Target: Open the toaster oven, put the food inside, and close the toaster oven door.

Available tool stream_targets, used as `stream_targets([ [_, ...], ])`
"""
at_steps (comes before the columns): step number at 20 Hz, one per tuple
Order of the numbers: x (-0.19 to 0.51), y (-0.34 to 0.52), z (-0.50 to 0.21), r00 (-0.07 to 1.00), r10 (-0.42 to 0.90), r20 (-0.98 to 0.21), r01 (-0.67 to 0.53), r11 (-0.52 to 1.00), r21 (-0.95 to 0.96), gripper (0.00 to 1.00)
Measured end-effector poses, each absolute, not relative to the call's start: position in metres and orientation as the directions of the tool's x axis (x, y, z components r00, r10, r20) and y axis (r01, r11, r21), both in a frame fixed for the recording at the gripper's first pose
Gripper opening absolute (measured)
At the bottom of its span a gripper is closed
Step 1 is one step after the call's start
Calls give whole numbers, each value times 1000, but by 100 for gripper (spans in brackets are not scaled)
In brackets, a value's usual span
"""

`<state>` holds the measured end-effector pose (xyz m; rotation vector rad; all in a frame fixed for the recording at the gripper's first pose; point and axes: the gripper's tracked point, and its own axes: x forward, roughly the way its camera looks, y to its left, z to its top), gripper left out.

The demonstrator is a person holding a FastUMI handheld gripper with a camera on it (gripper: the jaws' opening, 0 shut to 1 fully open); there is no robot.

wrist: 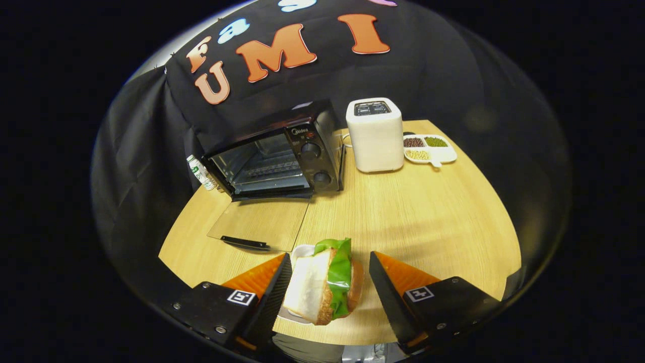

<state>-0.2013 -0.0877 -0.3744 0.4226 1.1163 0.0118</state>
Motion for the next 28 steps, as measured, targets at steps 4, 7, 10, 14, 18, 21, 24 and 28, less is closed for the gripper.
stream_targets([
  [4, -211, -82, -397, 383, 305, -872, 252, 873, 417, 84],
  [7, -216, -74, -397, 331, 417, -847, 354, 777, 521, 59],
  [10, -214, -70, -389, 338, 479, -810, 412, 699, 585, 43],
  [14, -207, -82, -384, 386, 428, -817, 405, 717, 567, 32],
  [18, -191, -91, -364, 445, 379, -811, 409, 720, 561, 30],
  [21, -173, -91, -351, 499, 351, -792, 413, 708, 573, 30],
  [24, -157, -80, -340, 535, 342, -773, 407, 697, 590, 30],
  [28, -130, -52, -333, 569, 357, -741, 381, 684, 622, 30],
])
